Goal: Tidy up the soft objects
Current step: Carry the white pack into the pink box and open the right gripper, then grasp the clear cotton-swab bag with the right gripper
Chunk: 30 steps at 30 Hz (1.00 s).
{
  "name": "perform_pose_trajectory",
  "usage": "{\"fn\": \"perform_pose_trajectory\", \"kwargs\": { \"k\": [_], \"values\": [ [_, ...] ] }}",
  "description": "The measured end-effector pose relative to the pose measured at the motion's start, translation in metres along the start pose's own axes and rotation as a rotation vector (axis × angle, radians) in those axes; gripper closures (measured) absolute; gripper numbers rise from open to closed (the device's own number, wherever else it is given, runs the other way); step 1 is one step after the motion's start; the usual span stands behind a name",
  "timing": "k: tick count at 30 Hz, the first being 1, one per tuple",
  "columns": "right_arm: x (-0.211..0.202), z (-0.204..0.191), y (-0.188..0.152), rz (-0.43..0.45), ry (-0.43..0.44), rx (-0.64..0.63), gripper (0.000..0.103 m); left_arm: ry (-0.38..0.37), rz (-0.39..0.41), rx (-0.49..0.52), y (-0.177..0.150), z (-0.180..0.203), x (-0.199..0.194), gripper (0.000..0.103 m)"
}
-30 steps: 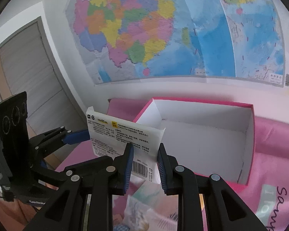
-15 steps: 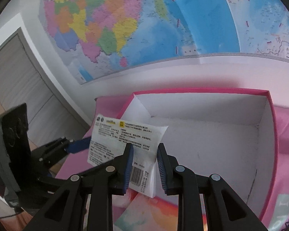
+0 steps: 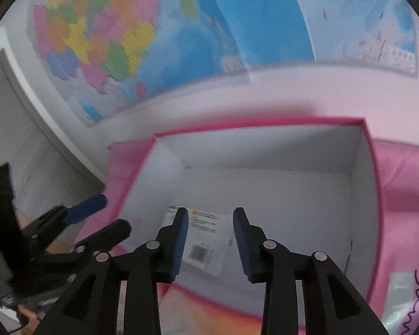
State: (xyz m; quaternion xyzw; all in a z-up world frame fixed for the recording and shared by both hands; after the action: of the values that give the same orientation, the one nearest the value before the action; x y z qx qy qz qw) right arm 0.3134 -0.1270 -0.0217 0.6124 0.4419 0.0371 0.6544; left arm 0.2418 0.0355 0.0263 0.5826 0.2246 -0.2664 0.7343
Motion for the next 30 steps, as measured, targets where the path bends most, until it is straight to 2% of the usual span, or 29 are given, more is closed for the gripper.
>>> {"fn": "perform_pose_trajectory", "kwargs": {
  "k": [4, 8, 11, 13, 17, 19, 22, 25, 27, 28, 30],
  "values": [
    [-0.05, -0.024, -0.009, 0.08, 0.051, -0.092, 0.049, -0.106, 0.062, 0.033, -0.016, 0.001, -0.049, 0.031],
    [-0.094, -0.042, -0.034, 0.111, 0.057, -0.16, 0.042, -0.181, 0.059, 0.11, -0.042, 0.012, -0.078, 0.028],
    [-0.11, -0.043, -0.061, 0.081, 0.029, -0.166, 0.04, -0.198, -0.02, 0.159, -0.07, 0.019, -0.075, 0.028],
    [-0.112, -0.038, -0.081, 0.045, -0.02, -0.16, 0.04, -0.192, -0.09, 0.182, -0.092, 0.022, -0.065, 0.028],
    [-0.097, -0.022, -0.121, -0.043, -0.054, -0.106, 0.04, -0.195, -0.232, 0.176, -0.12, 0.025, -0.038, 0.028],
    [-0.087, -0.015, -0.138, -0.083, -0.075, -0.086, 0.04, -0.192, -0.277, 0.178, -0.128, 0.029, -0.028, 0.028],
    [-0.076, -0.008, -0.154, -0.105, -0.043, -0.047, 0.04, -0.19, -0.314, 0.184, -0.134, 0.034, -0.019, 0.028],
    [-0.076, -0.008, -0.165, -0.091, -0.008, -0.036, 0.044, -0.179, -0.333, 0.179, -0.137, 0.038, -0.013, 0.028],
    [-0.076, -0.01, -0.167, -0.073, 0.014, -0.034, 0.055, -0.177, -0.352, 0.172, -0.138, 0.041, -0.007, 0.031],
    [-0.076, -0.01, -0.168, -0.072, 0.024, -0.032, 0.063, -0.177, -0.359, 0.169, -0.141, 0.043, -0.006, 0.036],
    [-0.074, -0.011, -0.17, -0.072, 0.022, -0.038, 0.071, -0.188, -0.375, 0.171, -0.143, 0.045, -0.004, 0.042]
  ]
}}
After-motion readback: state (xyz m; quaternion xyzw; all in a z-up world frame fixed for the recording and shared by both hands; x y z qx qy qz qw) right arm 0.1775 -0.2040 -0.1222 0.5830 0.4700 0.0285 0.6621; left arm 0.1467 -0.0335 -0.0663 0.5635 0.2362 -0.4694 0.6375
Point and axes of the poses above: each gripper's, at about its wrist camera, not at the fingertips, and x roughly the way its jaws point, z to its right, y to its top, the point moved 3 cm from there along x, roughly the way its jaws point, and after that the axes turned 15 degrees about -x, right-handed, at the moved point
